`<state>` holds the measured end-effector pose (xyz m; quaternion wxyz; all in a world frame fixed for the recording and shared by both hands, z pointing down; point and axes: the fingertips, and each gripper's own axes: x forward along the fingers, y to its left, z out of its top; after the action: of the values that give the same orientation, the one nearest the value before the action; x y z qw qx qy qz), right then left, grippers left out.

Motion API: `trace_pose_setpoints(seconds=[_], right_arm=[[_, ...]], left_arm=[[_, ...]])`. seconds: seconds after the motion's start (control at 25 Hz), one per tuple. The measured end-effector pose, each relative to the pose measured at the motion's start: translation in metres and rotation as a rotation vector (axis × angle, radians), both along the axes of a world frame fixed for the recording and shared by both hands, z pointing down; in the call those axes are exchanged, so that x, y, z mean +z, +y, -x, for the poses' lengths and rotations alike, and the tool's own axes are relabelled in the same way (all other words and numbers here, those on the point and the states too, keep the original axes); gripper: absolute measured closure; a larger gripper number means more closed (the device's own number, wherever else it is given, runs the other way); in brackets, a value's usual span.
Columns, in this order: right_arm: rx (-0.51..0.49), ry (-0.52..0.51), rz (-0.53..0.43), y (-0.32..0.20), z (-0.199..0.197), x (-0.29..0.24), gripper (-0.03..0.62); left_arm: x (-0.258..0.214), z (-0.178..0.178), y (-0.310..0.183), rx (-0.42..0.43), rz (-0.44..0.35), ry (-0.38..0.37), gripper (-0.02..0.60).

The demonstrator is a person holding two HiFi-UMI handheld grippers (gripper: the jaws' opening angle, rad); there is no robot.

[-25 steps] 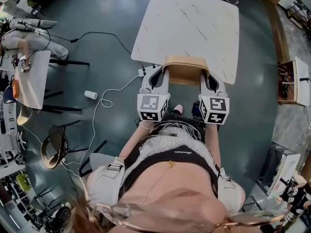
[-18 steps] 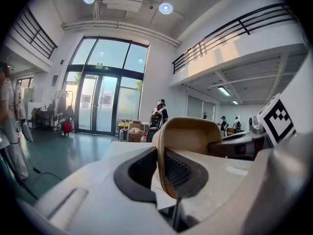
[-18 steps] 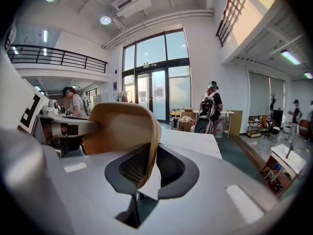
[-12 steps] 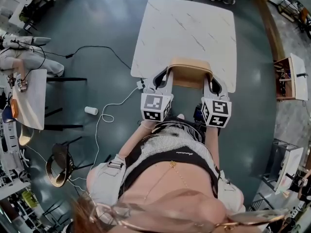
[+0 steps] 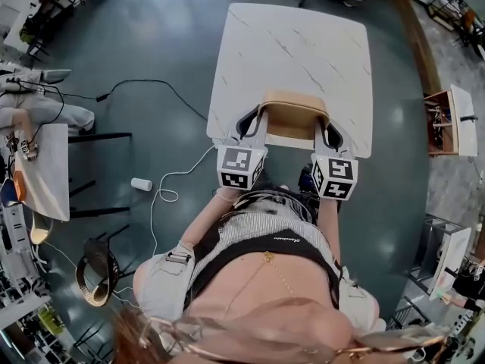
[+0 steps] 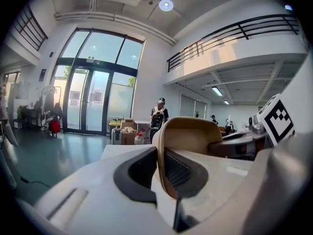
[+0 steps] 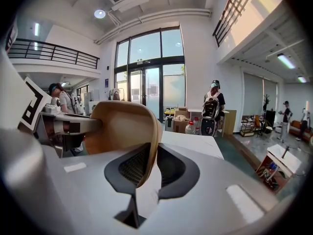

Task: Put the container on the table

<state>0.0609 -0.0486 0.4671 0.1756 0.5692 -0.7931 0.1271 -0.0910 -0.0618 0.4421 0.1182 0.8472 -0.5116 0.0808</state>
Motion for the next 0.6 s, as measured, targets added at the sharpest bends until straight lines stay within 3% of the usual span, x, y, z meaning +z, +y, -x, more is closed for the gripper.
trace_pose_setpoints(seconds=[0.6], right_arm=[[0.031, 0.011, 0.008, -0.037, 0.018, 0.007, 0.523]], left_arm=[[0.008, 0.017, -0.042, 0.045, 0.007, 0.004, 0.551]])
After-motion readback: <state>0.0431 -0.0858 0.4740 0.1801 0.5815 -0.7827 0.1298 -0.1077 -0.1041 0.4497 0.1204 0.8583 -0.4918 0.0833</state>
